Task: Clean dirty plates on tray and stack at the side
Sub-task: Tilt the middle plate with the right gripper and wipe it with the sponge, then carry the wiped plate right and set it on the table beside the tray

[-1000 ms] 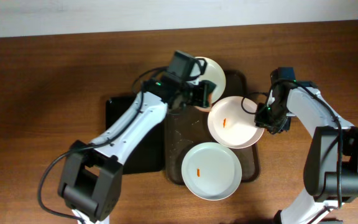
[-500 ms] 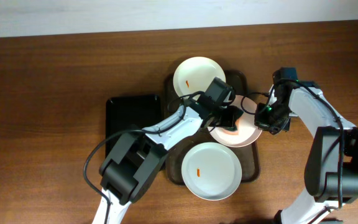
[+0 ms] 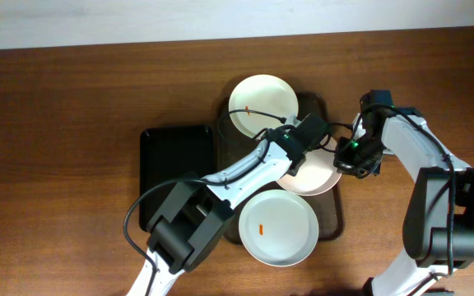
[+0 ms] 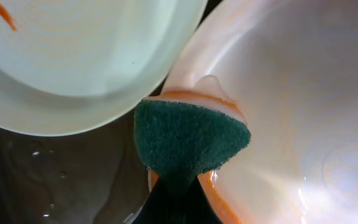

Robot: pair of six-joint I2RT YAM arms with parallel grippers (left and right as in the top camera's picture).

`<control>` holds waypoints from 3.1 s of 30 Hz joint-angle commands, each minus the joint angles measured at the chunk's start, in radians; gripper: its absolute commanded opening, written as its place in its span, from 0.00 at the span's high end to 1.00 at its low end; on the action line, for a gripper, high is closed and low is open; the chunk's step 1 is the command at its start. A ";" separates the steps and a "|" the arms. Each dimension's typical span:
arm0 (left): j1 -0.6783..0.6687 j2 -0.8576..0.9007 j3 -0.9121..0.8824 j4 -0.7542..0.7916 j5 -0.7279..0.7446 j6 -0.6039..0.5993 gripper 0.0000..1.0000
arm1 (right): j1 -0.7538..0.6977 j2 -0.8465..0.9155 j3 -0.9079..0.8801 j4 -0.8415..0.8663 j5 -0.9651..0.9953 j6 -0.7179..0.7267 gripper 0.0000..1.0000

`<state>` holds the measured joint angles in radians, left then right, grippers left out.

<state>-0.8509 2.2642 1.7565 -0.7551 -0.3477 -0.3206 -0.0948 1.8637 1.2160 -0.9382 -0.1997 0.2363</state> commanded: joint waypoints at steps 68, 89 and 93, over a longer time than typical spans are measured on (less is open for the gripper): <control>0.919 -0.438 -0.481 -0.203 0.571 0.225 1.00 | 0.615 -0.299 0.211 0.239 0.201 0.161 0.96; 0.918 -0.438 -0.481 -0.199 0.603 0.225 1.00 | -0.024 -0.143 0.090 0.264 -0.269 -0.180 0.40; 0.917 -0.438 -0.481 -0.195 0.603 0.225 0.99 | 0.271 -0.060 0.090 0.533 0.201 -0.169 0.41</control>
<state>0.0612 1.8420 1.2724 -0.9516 0.2398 -0.1120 0.1486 1.7523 1.2999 -0.4778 -0.2325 0.0750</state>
